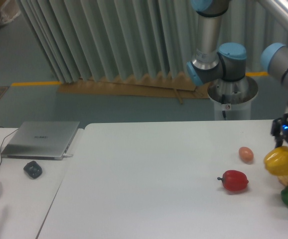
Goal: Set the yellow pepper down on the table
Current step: 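Carry the yellow bell pepper in and lower it beside the red pepper, then set the yellow pepper on the table and open the gripper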
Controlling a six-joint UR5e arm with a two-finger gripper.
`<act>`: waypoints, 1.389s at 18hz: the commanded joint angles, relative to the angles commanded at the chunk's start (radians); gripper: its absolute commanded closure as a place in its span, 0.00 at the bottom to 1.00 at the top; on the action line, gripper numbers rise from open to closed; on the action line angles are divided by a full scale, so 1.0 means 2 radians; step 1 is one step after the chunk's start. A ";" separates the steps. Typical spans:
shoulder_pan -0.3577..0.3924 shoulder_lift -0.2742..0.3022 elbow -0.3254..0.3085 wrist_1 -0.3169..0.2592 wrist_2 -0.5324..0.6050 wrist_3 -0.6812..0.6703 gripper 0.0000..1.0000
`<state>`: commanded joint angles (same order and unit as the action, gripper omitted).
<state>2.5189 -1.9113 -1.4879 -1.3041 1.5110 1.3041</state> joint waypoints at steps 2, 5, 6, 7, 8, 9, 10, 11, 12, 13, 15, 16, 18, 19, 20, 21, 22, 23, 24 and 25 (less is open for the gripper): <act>-0.015 -0.008 0.000 0.021 0.000 -0.035 0.70; -0.025 -0.027 0.004 0.051 0.001 -0.049 0.70; -0.024 -0.026 0.004 0.050 0.002 -0.048 0.70; -0.024 -0.028 0.002 0.049 0.002 -0.047 0.70; -0.025 -0.031 0.001 0.049 0.003 -0.050 0.69; -0.025 -0.035 0.001 0.050 0.002 -0.051 0.69; -0.025 -0.039 0.000 0.051 0.002 -0.045 0.69; -0.024 -0.048 0.002 0.052 0.004 -0.045 0.69; -0.022 -0.057 0.003 0.057 0.006 -0.042 0.69; -0.022 -0.059 0.002 0.061 0.014 -0.041 0.69; -0.022 -0.061 0.002 0.065 0.021 -0.042 0.69; -0.022 -0.066 0.003 0.067 0.022 -0.042 0.67; -0.022 -0.066 0.000 0.070 0.023 -0.041 0.54; -0.022 -0.066 0.000 0.070 0.023 -0.041 0.44; -0.022 -0.065 0.000 0.071 0.023 -0.041 0.25; -0.022 -0.061 -0.001 0.071 0.023 -0.041 0.00; -0.022 -0.061 -0.002 0.070 0.024 -0.042 0.00; -0.023 -0.060 -0.005 0.070 0.025 -0.042 0.00; -0.023 -0.056 -0.005 0.069 0.026 -0.042 0.00; -0.023 -0.054 -0.005 0.068 0.032 -0.041 0.00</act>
<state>2.4728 -2.0188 -1.4972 -1.1689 1.5753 1.2226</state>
